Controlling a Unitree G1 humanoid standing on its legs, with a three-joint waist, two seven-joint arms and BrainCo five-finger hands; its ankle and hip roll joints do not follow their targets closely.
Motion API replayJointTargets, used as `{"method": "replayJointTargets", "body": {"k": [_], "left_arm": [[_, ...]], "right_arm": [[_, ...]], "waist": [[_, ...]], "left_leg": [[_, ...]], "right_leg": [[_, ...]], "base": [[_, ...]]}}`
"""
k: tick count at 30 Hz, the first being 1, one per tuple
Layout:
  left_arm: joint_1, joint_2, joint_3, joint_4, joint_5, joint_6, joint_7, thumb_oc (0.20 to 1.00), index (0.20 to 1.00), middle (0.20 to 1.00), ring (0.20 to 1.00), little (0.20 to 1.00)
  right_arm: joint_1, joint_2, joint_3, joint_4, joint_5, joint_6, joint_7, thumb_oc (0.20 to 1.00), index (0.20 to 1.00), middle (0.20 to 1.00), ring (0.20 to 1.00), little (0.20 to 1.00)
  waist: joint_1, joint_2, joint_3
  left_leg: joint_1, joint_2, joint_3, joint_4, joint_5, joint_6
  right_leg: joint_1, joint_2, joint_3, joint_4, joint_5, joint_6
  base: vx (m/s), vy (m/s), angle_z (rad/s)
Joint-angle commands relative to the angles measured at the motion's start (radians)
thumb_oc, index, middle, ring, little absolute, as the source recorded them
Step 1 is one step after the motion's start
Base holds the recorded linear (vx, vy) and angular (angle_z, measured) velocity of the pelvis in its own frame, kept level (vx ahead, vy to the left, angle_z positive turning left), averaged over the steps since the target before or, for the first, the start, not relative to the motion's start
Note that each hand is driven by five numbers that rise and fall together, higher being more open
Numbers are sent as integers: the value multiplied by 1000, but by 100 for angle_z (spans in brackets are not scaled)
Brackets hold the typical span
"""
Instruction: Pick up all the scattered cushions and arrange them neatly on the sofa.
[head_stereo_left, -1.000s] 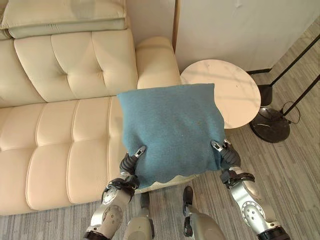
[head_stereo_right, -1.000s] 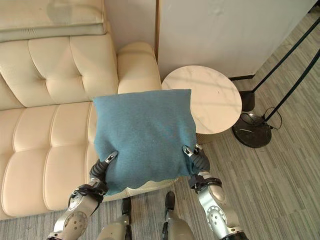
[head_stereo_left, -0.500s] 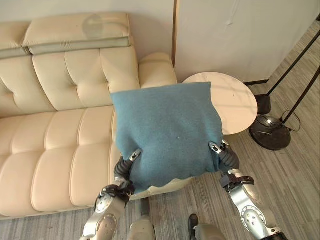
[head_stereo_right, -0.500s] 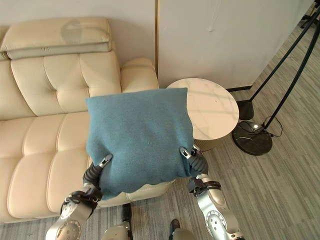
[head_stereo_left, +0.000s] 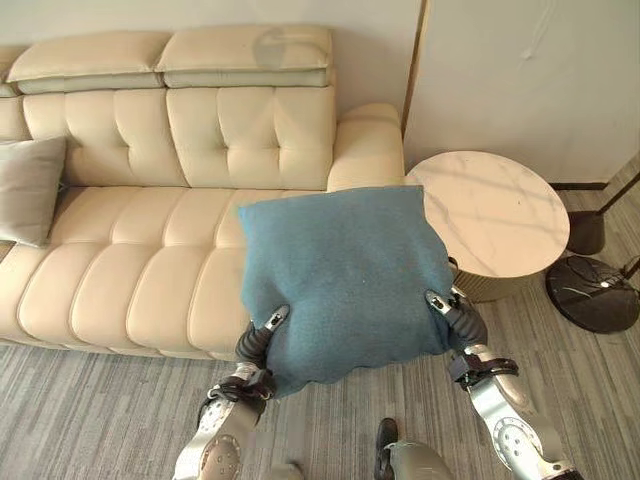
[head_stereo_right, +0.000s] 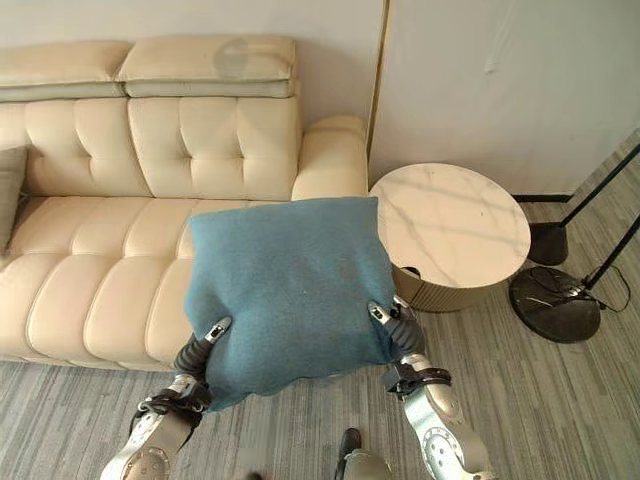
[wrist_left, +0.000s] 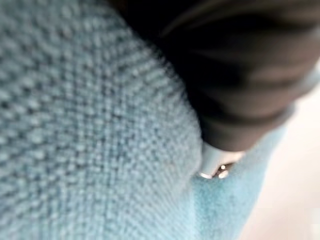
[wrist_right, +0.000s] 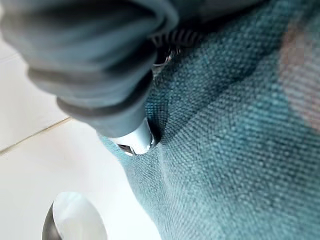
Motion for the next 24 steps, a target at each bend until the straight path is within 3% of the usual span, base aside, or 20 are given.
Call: {"method": "replayJointTargets", "body": {"k": [1, 4, 6, 9, 14, 15, 17, 18, 19, 20, 22, 24], "left_arm": [[-55, -13, -37, -136, 28, -48, -107, 200, 200, 200, 200, 200], [-37, -11, -27, -140, 42, -46, -108, 200, 200, 200, 200, 200], [-59, -18, -22, -129, 33, -50, -103, 200, 200, 200, 200, 200], [-61, -16, -13, -123, 33, -50, -107, 200, 200, 200, 200, 200], [-33, -11, 0, -116, 36, -43, -112, 200, 200, 200, 200, 200], [-64, 0, -5, -109, 40, -47, -93, 200, 200, 200, 200, 200], [-71, 2, -6, -109, 43, -49, -90, 200, 200, 200, 200, 200], [-83, 9, -15, -106, 54, -54, -84, 200, 200, 200, 200, 200], [-94, 5, -22, -105, 63, -61, -78, 200, 200, 200, 200, 200], [-103, 1, -16, -102, 63, -66, -79, 200, 200, 200, 200, 200], [-113, 3, -13, -103, 65, -68, -81, 200, 200, 200, 200, 200], [-134, 5, -9, -99, 73, -73, -69, 200, 200, 200, 200, 200]], "right_arm": [[-73, 82, 104, -153, -17, -70, 113, 200, 200, 200, 200, 200], [-67, 80, 109, -144, -19, -65, 114, 200, 200, 200, 200, 200], [-70, 75, 93, -132, -24, -68, 102, 200, 200, 200, 200, 200], [-66, 76, 83, -128, -31, -60, 94, 200, 200, 200, 200, 200], [-65, 105, 100, -131, -32, -47, 118, 200, 200, 200, 200, 200], [-65, 137, 85, -139, -37, -56, 108, 200, 200, 200, 200, 200], [-64, 145, 84, -142, -34, -58, 109, 200, 200, 200, 200, 200], [-60, 153, 85, -142, -27, -69, 108, 200, 200, 200, 200, 200], [-57, 157, 75, -144, -25, -72, 103, 200, 200, 200, 200, 200], [-59, 156, 69, -142, -25, -73, 104, 200, 200, 200, 200, 200], [-77, 158, 77, -150, -20, -82, 108, 200, 200, 200, 200, 200], [-90, 157, 84, -151, -20, -88, 113, 200, 200, 200, 200, 200]], "waist": [[-11, -30, -59], [-1, -33, -45], [-3, -39, -13], [-12, -41, -15], [6, -63, -45], [10, -61, -40], [9, -58, -36], [-2, -58, -29], [-38, -45, -23], [-48, -44, -22], [-50, -51, -15], [-49, -59, -9]], "left_leg": [[-67, -9, -27, -32, -17, -7], [-60, -5, -13, -42, -11, -10], [-85, 26, 77, -9, -9, -22], [-116, 57, 148, 50, -15, -28], [-120, 8, 118, 32, -40, 11], [-109, -56, 43, 15, -66, 58], [-101, -73, 25, 8, -70, 70], [-93, -94, -1, -3, -75, 84], [-81, -98, -33, -25, -60, 96], [-73, -103, -45, -27, -65, 94], [-55, -119, -53, -25, -75, 97], [-22, -130, -60, -39, -101, 92]], "right_leg": [[127, 53, 10, -239, -50, 81], [137, 34, -17, -267, -20, 99], [128, -3, -77, -265, -20, 114], [138, -32, -130, -259, -7, 125], [163, -71, -143, -223, -13, 146], [128, -126, -95, -43, -61, 150], [115, -143, -76, 17, -57, 152], [89, -154, -33, 90, -42, 160], [13, -68, 93, 135, -54, 130], [-14, -24, 140, 112, -75, 128], [-29, 4, 129, 52, -61, 118], [-96, 27, 72, 23, -44, 127]], "base": [[-3, 151, 52], [-40, 163, 18], [-188, 168, 32], [-33, 150, 95], [93, 241, 41], [162, 403, 62], [126, 275, 119], [105, 265, 121], [150, 228, 97], [251, 184, 86], [214, 49, 82], [275, -3, 10]]}}
